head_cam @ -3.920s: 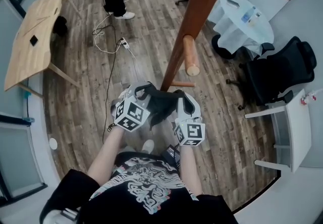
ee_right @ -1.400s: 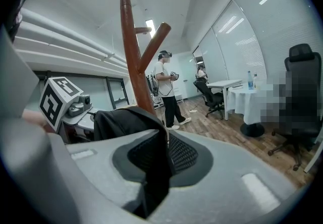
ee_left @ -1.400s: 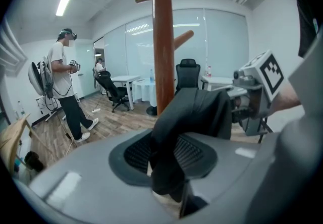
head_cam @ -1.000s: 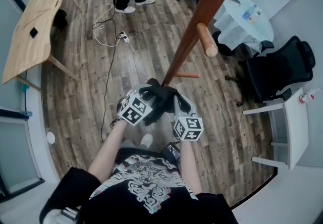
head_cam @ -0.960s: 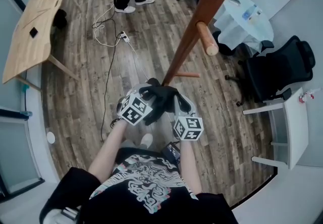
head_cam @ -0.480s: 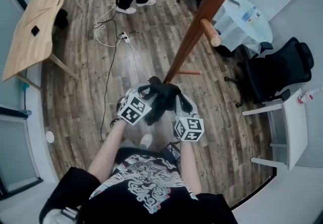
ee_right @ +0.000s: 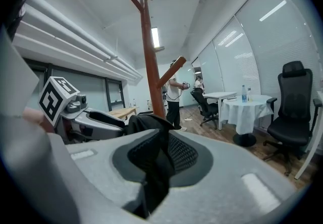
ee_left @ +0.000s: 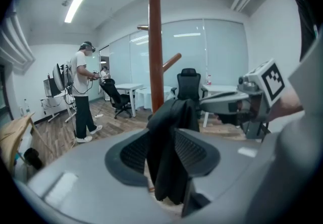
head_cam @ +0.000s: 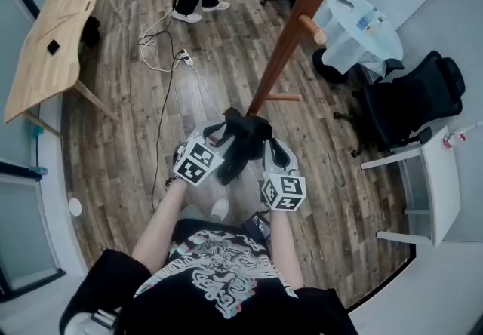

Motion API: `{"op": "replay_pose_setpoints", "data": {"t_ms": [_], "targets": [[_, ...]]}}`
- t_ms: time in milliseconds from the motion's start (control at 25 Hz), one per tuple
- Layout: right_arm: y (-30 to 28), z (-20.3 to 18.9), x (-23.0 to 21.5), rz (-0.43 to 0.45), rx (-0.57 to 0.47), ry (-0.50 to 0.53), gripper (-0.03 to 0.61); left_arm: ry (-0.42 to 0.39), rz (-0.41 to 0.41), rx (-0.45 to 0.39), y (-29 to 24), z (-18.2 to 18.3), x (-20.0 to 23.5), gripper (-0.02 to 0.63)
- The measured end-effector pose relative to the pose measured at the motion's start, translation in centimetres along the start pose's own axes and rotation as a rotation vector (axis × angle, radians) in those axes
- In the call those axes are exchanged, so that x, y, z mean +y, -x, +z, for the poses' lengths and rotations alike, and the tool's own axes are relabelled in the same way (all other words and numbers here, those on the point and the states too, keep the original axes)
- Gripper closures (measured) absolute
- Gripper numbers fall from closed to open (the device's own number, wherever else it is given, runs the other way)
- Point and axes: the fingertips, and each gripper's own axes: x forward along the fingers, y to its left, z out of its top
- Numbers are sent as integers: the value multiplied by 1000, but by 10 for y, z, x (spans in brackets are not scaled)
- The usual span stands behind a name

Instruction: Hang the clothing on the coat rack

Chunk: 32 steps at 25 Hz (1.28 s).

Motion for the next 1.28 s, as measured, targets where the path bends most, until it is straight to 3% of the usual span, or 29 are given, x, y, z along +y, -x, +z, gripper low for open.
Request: {"op": "replay_pose_setpoints", "data": {"t_ms": [120,240,440,720,1280], "targets": [[13,5,3,-32,-19,8,532,21,12,-50,15,10,-4,509],[27,14,11,-52,-52,43,558,16,42,-127,37,21,-6,623],[47,27,40,-47,-97,111,580,81,55,-247,76,33,2,624],[74,25,83,-59,-110,116,580,89,55,-220,124,13,-4,624],[183,13,174,-106,-153,129,580,44,107,-287,247,-15,-60,624]]}}
